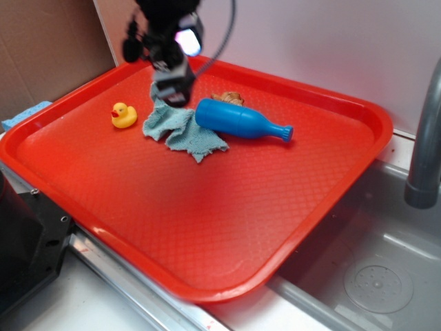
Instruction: Grab the blue bottle.
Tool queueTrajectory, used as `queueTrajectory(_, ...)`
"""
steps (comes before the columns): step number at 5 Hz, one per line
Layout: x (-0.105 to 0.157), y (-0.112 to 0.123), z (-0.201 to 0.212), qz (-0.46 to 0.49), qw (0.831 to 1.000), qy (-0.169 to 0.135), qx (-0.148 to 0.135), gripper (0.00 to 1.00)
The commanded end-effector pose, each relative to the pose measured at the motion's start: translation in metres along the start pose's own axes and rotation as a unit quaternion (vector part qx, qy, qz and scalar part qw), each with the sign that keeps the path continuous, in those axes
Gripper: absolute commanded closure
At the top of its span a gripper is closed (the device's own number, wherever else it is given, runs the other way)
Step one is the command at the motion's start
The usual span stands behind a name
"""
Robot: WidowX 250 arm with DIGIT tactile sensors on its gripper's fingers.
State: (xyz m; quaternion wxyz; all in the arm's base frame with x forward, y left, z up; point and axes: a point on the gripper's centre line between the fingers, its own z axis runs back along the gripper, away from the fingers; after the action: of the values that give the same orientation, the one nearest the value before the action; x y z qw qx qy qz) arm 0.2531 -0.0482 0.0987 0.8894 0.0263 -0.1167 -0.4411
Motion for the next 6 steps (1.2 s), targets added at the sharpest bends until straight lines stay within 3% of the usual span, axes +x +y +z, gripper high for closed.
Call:
queueTrajectory(1, 0.037, 0.010, -0.041, -0.049, 0.999, 0.007, -0.010, 0.00)
queueTrajectory(2, 0.041, 0.005, -0.057, -0.079, 0.996, 0.017, -0.023, 0.00)
queueTrajectory(3, 0.040, 0.000, -0.065, -0.092, 0.995, 0.026, -0.030, 1.00)
queueTrajectory(5, 0.038, -0.008, -0.067, -0.104, 0.993, 0.032, -0.036, 1.00)
queueTrajectory(6, 0.034, -0.012, -0.052, -0.074, 0.996, 0.041, -0.020, 1.00)
